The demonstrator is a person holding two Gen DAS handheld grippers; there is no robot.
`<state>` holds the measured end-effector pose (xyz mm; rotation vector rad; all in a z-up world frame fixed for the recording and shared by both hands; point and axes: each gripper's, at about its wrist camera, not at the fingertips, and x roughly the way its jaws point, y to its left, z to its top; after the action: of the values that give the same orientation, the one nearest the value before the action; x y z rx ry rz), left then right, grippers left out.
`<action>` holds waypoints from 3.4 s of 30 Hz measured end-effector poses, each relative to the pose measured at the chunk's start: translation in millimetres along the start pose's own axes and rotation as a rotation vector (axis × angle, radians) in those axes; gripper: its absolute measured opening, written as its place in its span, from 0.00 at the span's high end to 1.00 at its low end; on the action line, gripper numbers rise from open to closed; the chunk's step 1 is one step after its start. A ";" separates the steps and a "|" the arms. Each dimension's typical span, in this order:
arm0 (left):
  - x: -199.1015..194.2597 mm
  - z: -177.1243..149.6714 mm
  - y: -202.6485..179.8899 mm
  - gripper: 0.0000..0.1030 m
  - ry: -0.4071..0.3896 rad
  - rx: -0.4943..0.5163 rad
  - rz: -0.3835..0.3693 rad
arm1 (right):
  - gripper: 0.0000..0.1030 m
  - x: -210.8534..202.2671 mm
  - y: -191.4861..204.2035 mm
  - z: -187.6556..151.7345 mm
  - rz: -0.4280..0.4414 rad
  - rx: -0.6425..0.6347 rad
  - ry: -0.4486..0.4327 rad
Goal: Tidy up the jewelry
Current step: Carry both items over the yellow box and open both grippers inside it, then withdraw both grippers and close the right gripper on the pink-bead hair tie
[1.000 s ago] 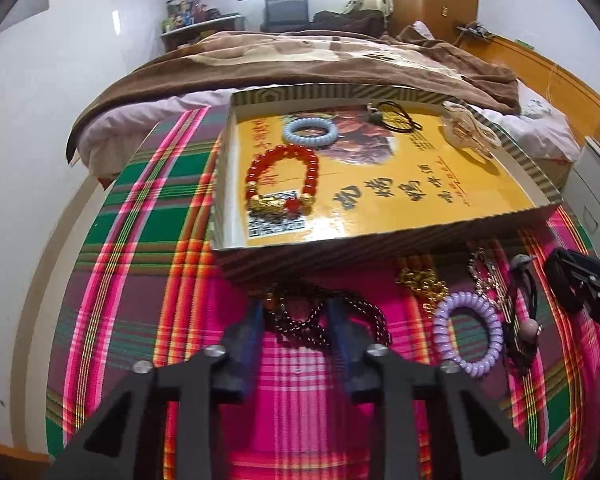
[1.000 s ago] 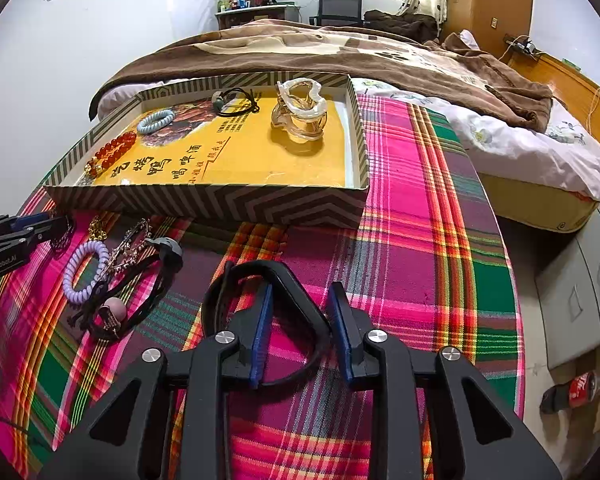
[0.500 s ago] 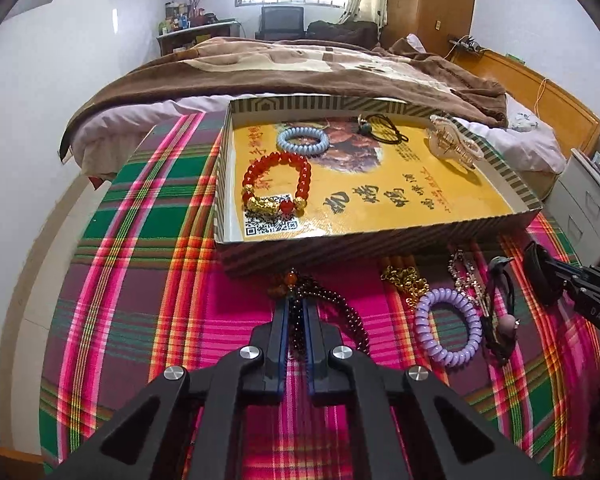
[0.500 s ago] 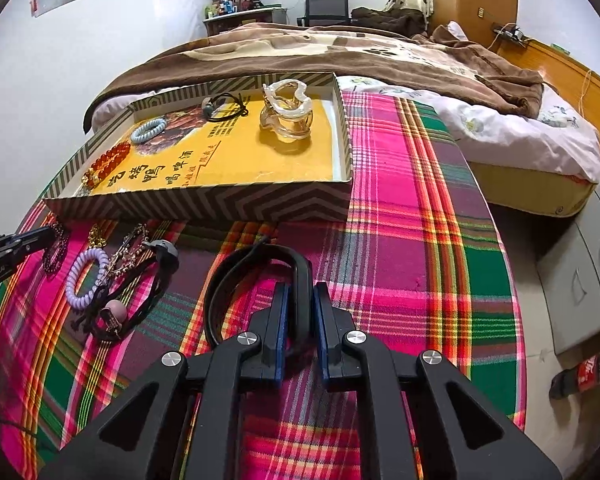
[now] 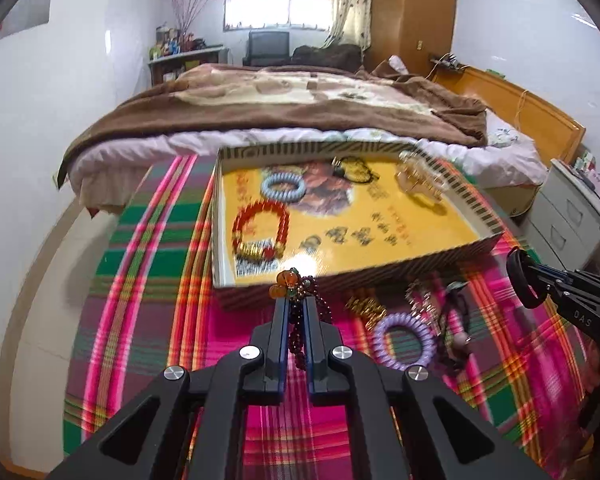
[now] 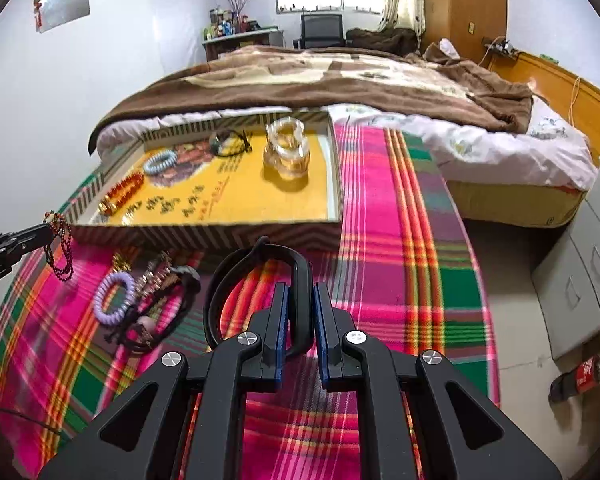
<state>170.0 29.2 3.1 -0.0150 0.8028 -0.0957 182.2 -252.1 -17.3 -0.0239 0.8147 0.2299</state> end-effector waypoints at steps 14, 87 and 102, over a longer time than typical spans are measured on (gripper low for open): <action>-24.3 47.2 -13.2 0.94 -0.092 0.041 -0.060 | 0.88 -23.2 8.6 38.9 0.002 -0.011 -0.093; 22.4 46.0 -10.8 0.40 0.005 -0.021 -0.196 | 0.65 31.3 19.1 21.4 0.198 0.011 0.048; -9.6 -15.2 29.1 0.40 0.035 -0.145 -0.163 | 0.56 66.0 47.7 9.2 0.261 0.028 0.139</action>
<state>154.7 59.3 -2.0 -0.2168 0.8419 -0.1922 222.4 -191.8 -55.5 0.0946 0.9596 0.4671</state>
